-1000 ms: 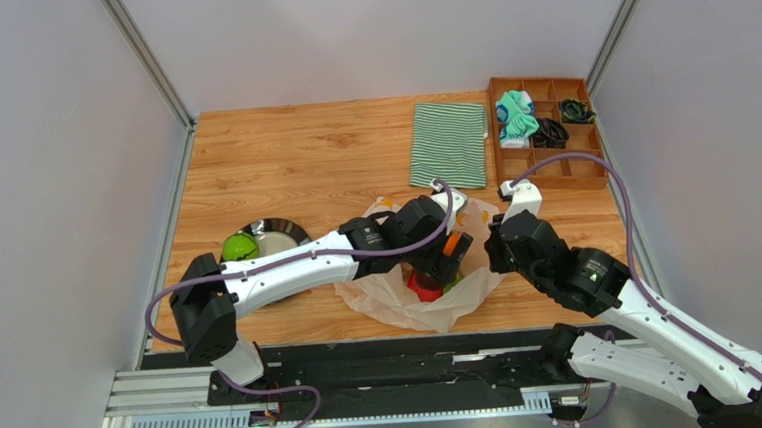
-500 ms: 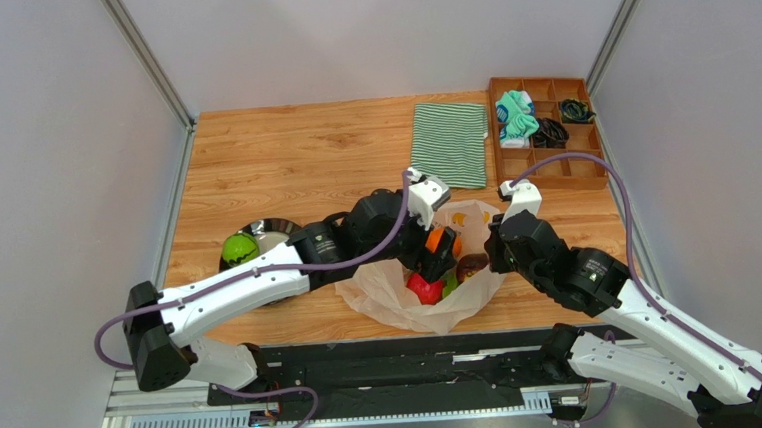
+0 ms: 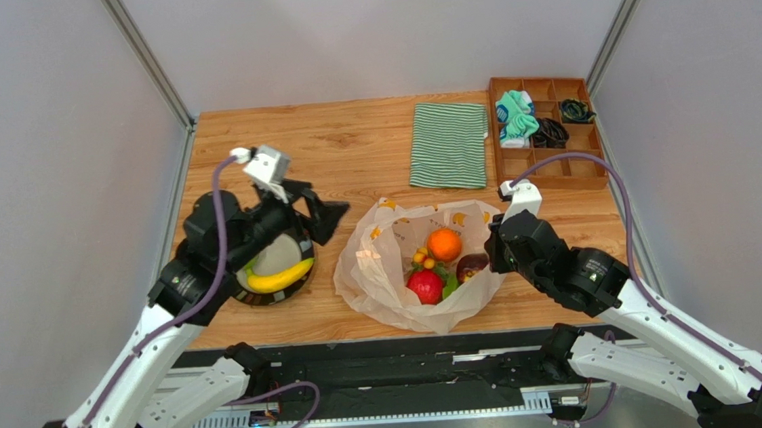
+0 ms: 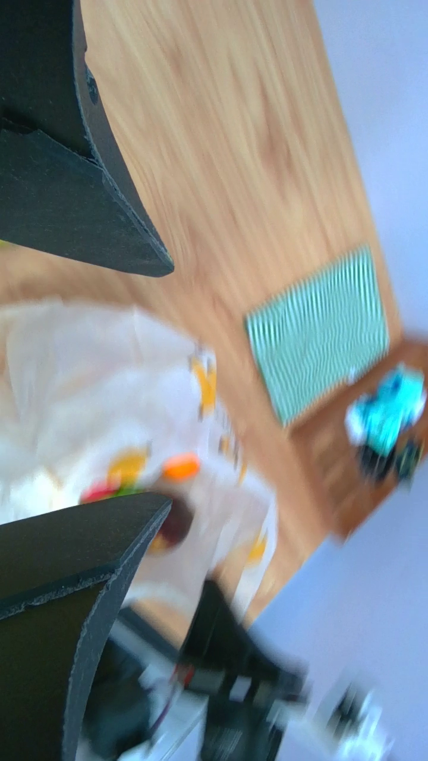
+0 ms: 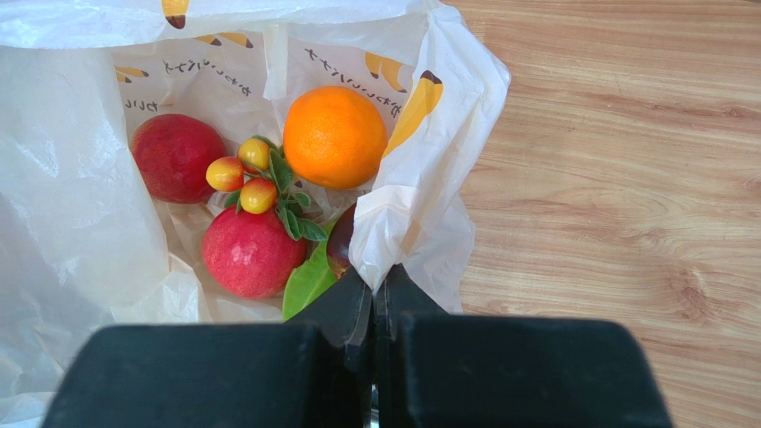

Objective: Place the fruits into the plastic bag

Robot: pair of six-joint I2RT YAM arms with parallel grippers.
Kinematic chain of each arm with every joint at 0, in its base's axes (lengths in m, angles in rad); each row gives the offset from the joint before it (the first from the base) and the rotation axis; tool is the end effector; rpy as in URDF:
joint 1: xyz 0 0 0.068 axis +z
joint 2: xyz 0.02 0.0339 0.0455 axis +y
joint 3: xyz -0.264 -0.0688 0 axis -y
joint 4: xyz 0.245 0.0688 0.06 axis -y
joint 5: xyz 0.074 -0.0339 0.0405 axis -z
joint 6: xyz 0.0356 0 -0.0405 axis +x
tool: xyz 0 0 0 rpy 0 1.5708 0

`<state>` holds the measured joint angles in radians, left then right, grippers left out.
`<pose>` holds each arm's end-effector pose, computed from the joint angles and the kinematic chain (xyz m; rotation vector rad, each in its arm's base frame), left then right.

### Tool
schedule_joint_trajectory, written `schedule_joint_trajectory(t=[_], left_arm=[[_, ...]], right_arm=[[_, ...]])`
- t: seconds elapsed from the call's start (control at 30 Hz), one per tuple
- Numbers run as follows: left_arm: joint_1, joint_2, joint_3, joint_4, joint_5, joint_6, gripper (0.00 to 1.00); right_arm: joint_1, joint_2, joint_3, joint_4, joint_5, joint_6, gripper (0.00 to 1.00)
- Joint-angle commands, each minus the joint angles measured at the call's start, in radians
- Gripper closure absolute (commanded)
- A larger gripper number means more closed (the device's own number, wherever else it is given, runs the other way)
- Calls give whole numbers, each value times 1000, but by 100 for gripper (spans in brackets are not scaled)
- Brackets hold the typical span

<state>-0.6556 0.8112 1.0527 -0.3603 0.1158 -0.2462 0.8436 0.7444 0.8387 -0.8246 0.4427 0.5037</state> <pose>0.1325 -0.1071 0.4088 0.4431 1.6921 -0.7669 0.1066 0.0968 0.3043 -0.1552 2.2220 0.2280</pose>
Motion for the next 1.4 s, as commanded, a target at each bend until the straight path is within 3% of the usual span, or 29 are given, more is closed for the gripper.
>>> schedule_joint_trajectory(t=[0.0,0.17,0.27,0.5,0.73,1.2,1.37], left_arm=[[249,-64,-58,-147,-32,1,1],[548,-58,-147,-175,44,-65,1],[643,20,-145,-215,21,-108,1],[679,153,-140,-258,-209,-188,1],[682,259,-201,-137,-419,-209,1],[761,485,-243,-31,-263,-215,1],[761,510,-257,-20,-266,-219,1]], right_arm=[[3,-8,20,33,5,-5,98],[5,-11,22,32,2,-7,99],[3,-16,20,30,5,-8,99],[5,-30,7,44,-1,-8,98],[3,-48,3,48,-13,-21,98],[3,-51,7,55,-19,-22,98],[3,-50,8,51,-16,-19,98]])
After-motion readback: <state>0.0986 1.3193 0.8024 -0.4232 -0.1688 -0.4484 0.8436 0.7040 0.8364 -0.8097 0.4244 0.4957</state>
